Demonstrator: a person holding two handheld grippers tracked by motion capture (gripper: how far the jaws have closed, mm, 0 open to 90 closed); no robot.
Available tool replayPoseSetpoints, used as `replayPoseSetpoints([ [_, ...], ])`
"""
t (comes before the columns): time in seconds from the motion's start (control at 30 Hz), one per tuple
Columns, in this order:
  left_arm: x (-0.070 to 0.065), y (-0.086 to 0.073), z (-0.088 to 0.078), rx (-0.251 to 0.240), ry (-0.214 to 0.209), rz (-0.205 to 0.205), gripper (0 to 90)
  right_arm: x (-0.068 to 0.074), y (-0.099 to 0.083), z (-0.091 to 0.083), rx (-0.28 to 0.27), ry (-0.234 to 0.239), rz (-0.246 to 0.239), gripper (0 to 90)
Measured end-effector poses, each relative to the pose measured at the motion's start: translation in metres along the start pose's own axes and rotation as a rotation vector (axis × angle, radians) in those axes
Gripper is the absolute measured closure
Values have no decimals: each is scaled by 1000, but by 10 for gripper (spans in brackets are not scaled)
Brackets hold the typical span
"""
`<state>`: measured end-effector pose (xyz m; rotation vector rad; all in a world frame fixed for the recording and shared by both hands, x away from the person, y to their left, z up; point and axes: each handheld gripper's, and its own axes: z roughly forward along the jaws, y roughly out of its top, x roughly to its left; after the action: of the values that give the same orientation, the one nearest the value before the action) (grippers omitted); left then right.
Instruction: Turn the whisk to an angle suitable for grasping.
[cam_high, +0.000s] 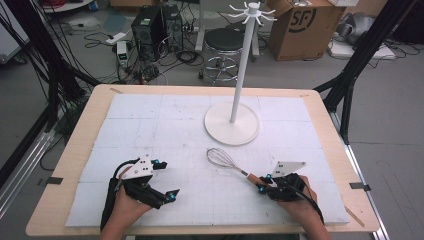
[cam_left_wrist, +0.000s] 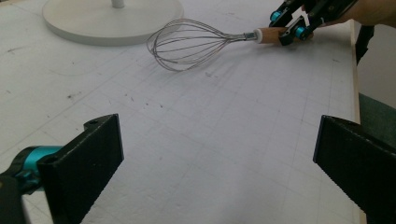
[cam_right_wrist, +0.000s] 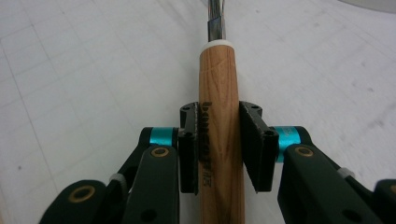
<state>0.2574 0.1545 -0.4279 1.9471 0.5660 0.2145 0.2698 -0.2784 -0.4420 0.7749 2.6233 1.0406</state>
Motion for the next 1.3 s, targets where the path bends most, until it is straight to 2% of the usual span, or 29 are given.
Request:
replayPoseSetpoints([
  [0.4, 0, -2, -1, 5, 0, -3, 21, 21, 32, 30, 3, 102, -97, 700],
  [0.5, 0, -2, 0, 4, -1, -6, 21, 25, 36, 34, 1, 98, -114, 687],
  [0.67, 2, -2, -1, 0, 0, -8, 21, 22, 30, 29, -6, 72, -82, 605],
  [0.7, 2, -2, -2, -1, 2, -10, 21, 21, 27, 26, -8, 82, -68, 601],
  [0.8, 3, -2, -2, -3, 1, -10, 21, 18, 15, 18, 7, 62, -50, 595],
  [0.83, 3, -2, -2, -2, 3, -12, 21, 17, 6, 12, -7, 58, -36, 605],
  [0.93, 4, -1, -2, -2, 6, -12, 21, 16, 4, 10, -11, 53, -44, 649],
  [1.0, 4, -1, -2, -7, 6, -12, 21, 18, 7, 10, 15, 54, -49, 694],
  [1.1, 3, -1, -3, -10, 0, -15, 21, 17, 8, 12, 0, 67, -66, 704],
  [1.3, 3, 0, -4, -17, 0, -17, 21, 18, 18, 20, 9, 101, -87, 709],
])
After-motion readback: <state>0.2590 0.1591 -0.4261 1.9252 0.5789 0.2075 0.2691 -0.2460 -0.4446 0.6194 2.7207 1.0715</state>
